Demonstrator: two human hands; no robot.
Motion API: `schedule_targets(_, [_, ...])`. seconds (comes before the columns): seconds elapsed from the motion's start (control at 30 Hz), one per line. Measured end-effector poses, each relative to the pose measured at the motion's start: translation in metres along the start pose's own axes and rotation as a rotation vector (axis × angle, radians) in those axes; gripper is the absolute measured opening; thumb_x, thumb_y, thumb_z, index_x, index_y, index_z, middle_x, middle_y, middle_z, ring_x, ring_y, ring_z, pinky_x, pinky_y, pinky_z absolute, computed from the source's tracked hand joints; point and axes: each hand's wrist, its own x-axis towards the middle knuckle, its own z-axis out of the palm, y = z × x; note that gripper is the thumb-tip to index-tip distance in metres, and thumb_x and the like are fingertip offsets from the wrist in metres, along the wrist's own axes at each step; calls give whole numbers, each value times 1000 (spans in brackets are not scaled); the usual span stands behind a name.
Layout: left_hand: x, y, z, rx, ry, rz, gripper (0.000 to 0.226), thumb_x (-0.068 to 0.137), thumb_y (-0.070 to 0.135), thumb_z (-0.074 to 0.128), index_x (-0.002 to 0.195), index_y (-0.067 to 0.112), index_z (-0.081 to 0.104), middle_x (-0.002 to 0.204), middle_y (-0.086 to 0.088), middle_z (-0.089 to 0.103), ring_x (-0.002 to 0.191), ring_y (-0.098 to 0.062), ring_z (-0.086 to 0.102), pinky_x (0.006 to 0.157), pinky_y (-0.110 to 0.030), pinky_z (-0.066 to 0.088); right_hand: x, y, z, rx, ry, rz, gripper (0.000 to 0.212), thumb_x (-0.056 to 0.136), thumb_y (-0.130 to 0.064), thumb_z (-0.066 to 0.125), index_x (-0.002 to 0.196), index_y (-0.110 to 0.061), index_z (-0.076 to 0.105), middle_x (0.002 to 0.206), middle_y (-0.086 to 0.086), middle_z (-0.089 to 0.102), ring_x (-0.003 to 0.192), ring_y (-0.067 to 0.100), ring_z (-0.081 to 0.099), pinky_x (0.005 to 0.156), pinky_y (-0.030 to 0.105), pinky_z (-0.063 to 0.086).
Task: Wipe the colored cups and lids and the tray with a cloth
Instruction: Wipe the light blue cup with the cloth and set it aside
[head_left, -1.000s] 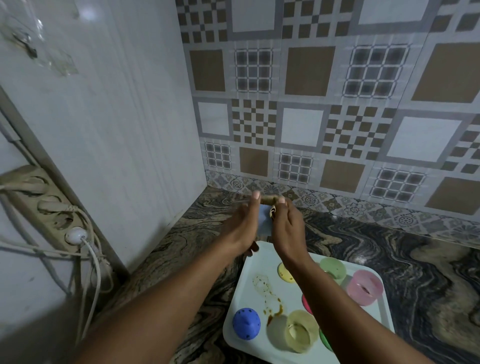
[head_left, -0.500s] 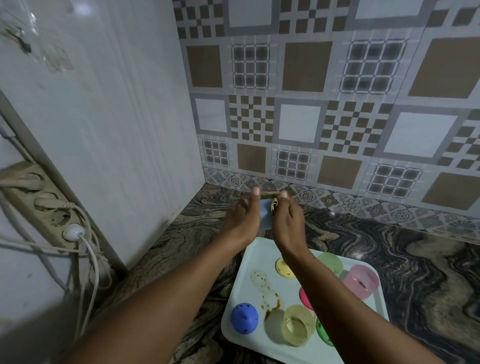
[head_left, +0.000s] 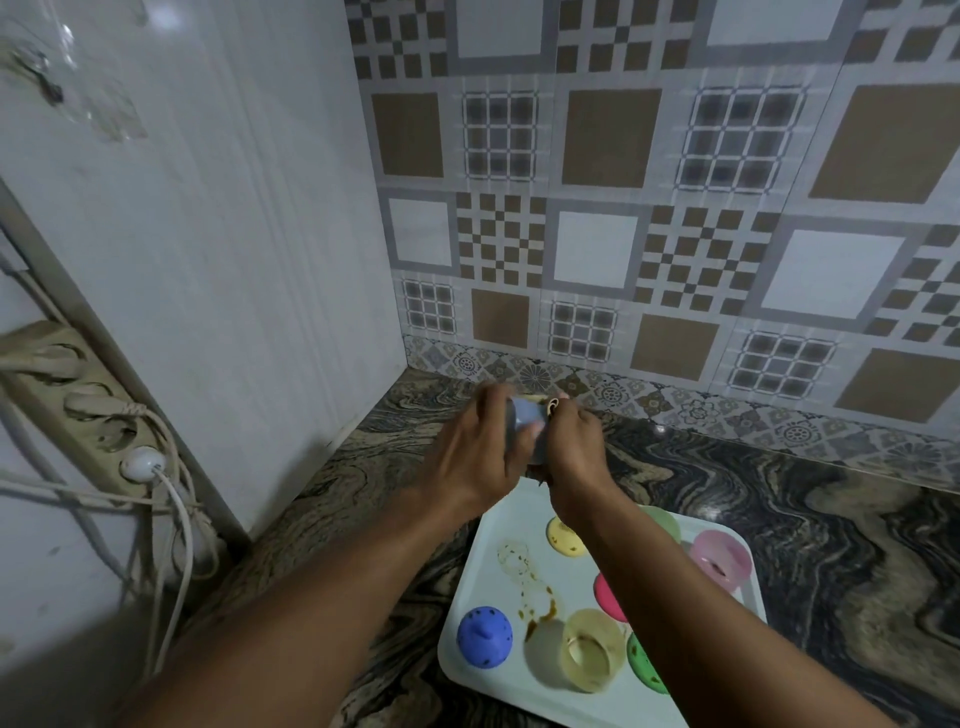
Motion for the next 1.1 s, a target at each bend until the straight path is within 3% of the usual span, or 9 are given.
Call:
schedule_targets(0.07, [-7,-16,-7,32,-57,195,57,98,54,33,134,11,42,123,-15,52,91,-28,60,67,-29,48,3,-7,-5,97,-119,285,37,107,-29,35,117,-1,57,109,28,65,77,37,62,53,35,49])
schedule_targets(0.17, [-14,-19,-5,-191,106,-96,50,97,53,26,122,16,47,107,-6,53,81,-20,57,60,-27,45,4,-12,-17,198,-95,360,36,104,-17,35,110,0,66,97,26,73,77,36,66,54,36,50])
schedule_targets(0.33, [8,-23,-9,-983,131,-933,45,103,46,26,97,11,55,82,-13,51,59,-19,49,43,-23,35,-16,-1,-20,54,79,-349,35,108,-29,33,111,-26,68,103,6,72,91,14,68,70,27,54])
schedule_targets(0.53, [14,-3,-4,-1059,-16,-992,51,99,49,27,90,18,67,65,-3,72,54,-14,68,43,-23,51,-36,27,1,-462,-109,-968,50,107,-23,32,156,-12,31,163,5,30,153,12,20,124,30,21])
schedule_targets(0.63, [13,-4,-7,-996,-40,-974,51,98,50,27,92,14,63,71,-10,66,56,-19,63,46,-25,48,-31,23,-2,-361,-139,-870,46,108,-29,32,153,-18,40,154,0,46,143,6,39,115,21,34])
schedule_targets(0.77, [3,-11,-12,-1070,-32,-948,48,102,40,24,95,4,54,68,-14,50,37,-14,40,37,-19,29,-18,16,-9,97,-119,-218,39,109,-28,35,126,-12,66,95,10,72,73,16,64,59,28,51])
schedule_targets(0.83, [2,-12,-13,-1071,-33,-932,46,102,39,24,96,4,53,69,-13,48,38,-14,39,37,-20,27,-24,19,-14,44,-20,-350,37,109,-29,36,127,-19,66,97,9,72,75,15,62,59,31,52])
schedule_targets(0.97, [8,-5,-13,-925,-20,-943,47,102,42,25,87,13,59,73,-8,61,64,-20,57,51,-26,42,-39,31,-5,-438,-125,-1002,45,108,-28,35,150,-19,44,155,-1,46,145,7,37,115,22,34])
schedule_targets(1.1, [7,-2,-12,-733,-71,-781,42,102,44,26,85,19,54,85,-11,59,74,-23,58,56,-29,43,-25,16,-5,-315,-142,-760,41,110,-31,31,130,-17,64,125,-7,68,114,5,63,90,23,52])
